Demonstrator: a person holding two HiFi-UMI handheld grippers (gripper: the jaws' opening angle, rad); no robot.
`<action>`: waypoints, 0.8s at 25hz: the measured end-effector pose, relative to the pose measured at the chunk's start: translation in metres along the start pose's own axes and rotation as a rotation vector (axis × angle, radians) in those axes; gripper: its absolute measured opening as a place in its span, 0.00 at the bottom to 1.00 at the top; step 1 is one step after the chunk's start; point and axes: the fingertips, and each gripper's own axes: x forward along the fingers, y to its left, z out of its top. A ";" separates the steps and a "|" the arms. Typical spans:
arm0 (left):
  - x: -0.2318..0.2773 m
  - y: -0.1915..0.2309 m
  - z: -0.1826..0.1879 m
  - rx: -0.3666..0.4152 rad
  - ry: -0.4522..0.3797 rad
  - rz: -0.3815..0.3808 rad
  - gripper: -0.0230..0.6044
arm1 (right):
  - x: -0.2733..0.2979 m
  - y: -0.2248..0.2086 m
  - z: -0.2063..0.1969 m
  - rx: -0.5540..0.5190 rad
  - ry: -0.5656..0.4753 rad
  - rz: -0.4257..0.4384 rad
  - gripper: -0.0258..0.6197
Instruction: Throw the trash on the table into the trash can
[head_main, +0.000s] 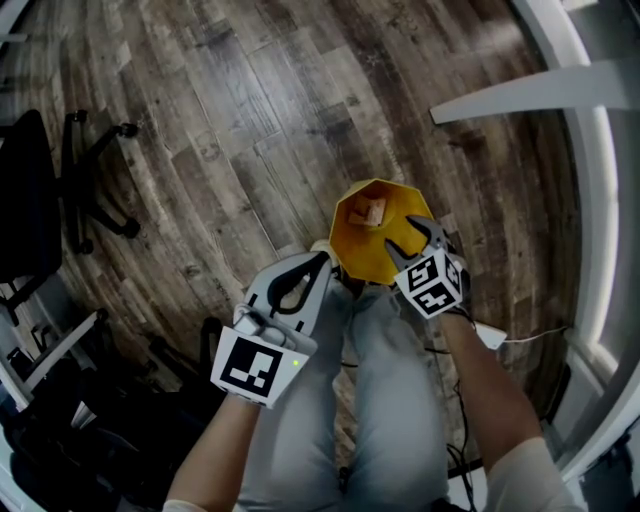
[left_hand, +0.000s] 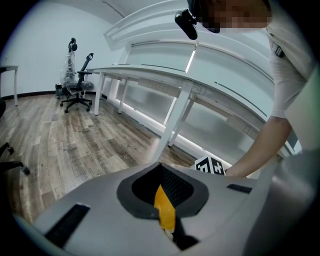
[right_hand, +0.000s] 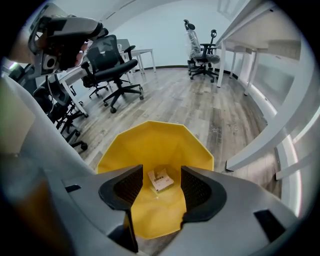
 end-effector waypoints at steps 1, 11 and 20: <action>-0.001 -0.001 0.001 0.001 0.000 0.001 0.04 | -0.002 0.000 0.001 -0.001 -0.001 0.001 0.41; -0.025 -0.026 0.043 -0.009 -0.013 0.001 0.04 | -0.062 -0.001 0.036 0.033 -0.063 0.015 0.41; -0.069 -0.070 0.128 0.038 -0.045 -0.003 0.04 | -0.181 0.000 0.107 0.028 -0.197 0.019 0.14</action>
